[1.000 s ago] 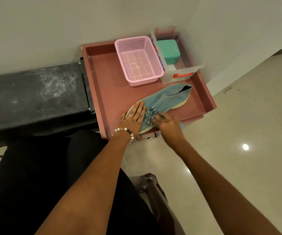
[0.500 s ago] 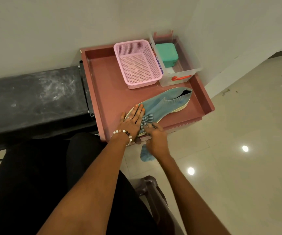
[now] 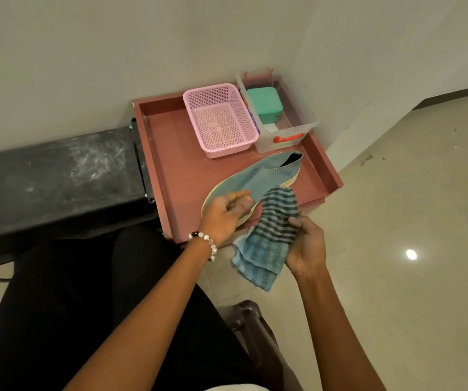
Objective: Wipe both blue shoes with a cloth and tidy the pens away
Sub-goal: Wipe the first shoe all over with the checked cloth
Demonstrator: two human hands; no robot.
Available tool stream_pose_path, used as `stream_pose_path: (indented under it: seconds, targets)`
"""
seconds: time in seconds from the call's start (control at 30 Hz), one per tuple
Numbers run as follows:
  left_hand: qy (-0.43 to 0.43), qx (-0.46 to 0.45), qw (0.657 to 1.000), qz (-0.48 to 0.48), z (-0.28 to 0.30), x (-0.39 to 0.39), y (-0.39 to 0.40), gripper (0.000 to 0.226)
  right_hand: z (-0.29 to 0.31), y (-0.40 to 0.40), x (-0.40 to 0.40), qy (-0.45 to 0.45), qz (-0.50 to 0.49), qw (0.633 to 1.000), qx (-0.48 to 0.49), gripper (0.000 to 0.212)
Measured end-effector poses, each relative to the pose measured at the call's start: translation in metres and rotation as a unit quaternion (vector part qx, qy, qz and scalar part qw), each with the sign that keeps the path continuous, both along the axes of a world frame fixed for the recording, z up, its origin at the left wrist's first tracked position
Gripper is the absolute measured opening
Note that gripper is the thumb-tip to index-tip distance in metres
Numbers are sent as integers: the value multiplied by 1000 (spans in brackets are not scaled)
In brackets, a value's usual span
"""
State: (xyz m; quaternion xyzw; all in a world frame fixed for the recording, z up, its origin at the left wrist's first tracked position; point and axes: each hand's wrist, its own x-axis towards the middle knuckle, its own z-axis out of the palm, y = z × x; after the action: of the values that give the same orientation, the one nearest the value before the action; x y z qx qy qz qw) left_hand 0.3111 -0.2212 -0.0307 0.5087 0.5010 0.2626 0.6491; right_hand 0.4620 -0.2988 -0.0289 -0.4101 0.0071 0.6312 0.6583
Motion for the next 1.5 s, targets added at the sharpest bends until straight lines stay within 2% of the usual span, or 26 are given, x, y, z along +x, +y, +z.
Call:
stream_pose_path:
  seconds: [0.07, 0.13, 0.2, 0.23, 0.3, 0.33, 0.37, 0.43, 0.5, 0.57, 0.63, 0.67, 0.73, 0.8, 0.93, 1.0, 1.1, 1.17, 1.23, 1.33, 1.4, 1.5]
  targets:
    - [-54, -76, 996, -10, 6, 9, -14, 39, 7, 0, -6, -58, 27, 998, 22, 36]
    - [-72, -108, 991, -14, 9, 15, -20, 49, 13, -1, -13, -136, 38, 990, 25, 27]
    - [-92, -142, 986, 9, 10, 16, -21, 39, 15, -4, -18, -207, 48, 977, 20, 27]
    - [-106, -168, 980, 19, 12, 15, -21, 31, 16, -6, -19, -267, 58, 962, 21, 27]
    - [-136, -211, 967, 26, 15, 14, -24, 17, 16, -10, -22, -434, 84, 897, 6, 30]
    - [-141, -212, 967, 28, 15, 14, -25, 13, 16, -13, -24, -491, 87, 867, 0, 32]
    - [-140, -208, 967, 34, 15, 14, -25, 10, 15, -14, -27, -509, 74, 858, -5, 32]
    - [-142, -204, 967, 55, 14, 14, -25, 10, 15, -16, -30, -491, 18, 871, -22, 30]
    - [-181, -215, 957, 72, 15, 12, -23, 15, 13, -16, -27, -467, -31, 881, -59, 32]
    - [-240, -229, 940, 83, 18, 11, -21, 19, 13, -15, -21, -449, 2, 890, -81, 43]
    - [-255, -232, 935, 84, 19, 11, -22, 18, 13, -14, -17, -401, 93, 909, -66, 50]
    - [-235, -218, 944, 82, 18, 11, -22, 17, 13, -13, -15, -388, 142, 909, -53, 48]
    - [-133, -140, 978, 78, 12, 12, -22, 13, 10, -12, -12, -392, 197, 898, -44, 43]
    - [-40, -50, 995, 72, 7, 9, -21, 12, 9, -11, -9, -415, 184, 889, -64, 34]
    - [7, 29, 997, 74, 3, 4, -19, 22, 10, -12, -11, -437, 149, 883, -88, 30]
    - [-16, 28, 996, 83, 3, 5, -19, 26, 14, -14, -14, -384, 134, 911, -76, 31]
    - [-73, 11, 994, 80, 5, 6, -18, 27, 21, -16, -12, -215, 155, 963, -57, 35]
    - [-77, 2, 993, 85, 6, 7, -18, 26, 22, -18, -11, -143, 180, 972, -54, 41]
    - [-15, 29, 993, 113, 2, 7, -17, 20, 21, -16, -12, -157, 168, 970, -83, 43]
    - [111, 96, 976, 161, -4, 4, -15, 3, 23, -11, -13, -203, 100, 967, -114, 32]
    - [124, 76, 981, 127, -4, 3, -17, 22, 23, -9, -13, -237, 84, 962, -109, 27]
    - [85, -17, 996, -2, 0, 11, -27, 45, 23, -8, -18, -321, 110, 937, -85, 21]
